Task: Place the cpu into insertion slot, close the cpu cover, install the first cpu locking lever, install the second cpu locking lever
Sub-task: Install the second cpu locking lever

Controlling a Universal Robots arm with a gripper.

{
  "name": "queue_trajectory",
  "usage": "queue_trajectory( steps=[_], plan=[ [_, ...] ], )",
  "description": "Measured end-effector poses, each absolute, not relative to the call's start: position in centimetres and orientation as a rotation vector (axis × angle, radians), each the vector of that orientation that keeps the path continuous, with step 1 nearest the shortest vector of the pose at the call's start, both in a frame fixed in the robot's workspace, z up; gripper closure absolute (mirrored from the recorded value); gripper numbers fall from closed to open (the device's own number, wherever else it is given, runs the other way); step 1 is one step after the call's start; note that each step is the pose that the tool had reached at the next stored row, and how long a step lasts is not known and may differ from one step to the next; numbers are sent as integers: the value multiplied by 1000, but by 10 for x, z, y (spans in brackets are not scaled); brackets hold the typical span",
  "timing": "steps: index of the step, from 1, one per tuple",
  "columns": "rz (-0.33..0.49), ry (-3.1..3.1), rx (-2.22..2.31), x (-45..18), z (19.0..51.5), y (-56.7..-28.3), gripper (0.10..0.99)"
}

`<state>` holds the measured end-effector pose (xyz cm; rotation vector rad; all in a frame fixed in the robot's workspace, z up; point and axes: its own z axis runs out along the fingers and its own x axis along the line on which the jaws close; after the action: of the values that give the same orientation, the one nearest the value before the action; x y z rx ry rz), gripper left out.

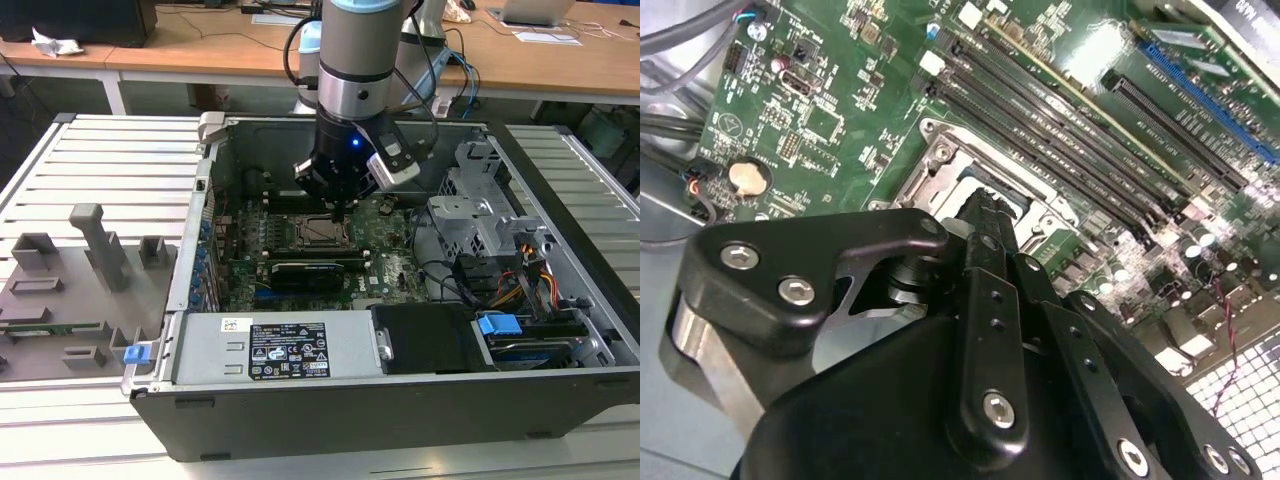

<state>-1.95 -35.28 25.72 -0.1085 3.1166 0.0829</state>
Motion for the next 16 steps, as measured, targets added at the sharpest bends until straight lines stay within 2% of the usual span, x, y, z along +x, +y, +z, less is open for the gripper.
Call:
queue_trajectory(
  steps=[16],
  plan=[
    [108,3121,-108,-22,251,-368,980]
  ],
)
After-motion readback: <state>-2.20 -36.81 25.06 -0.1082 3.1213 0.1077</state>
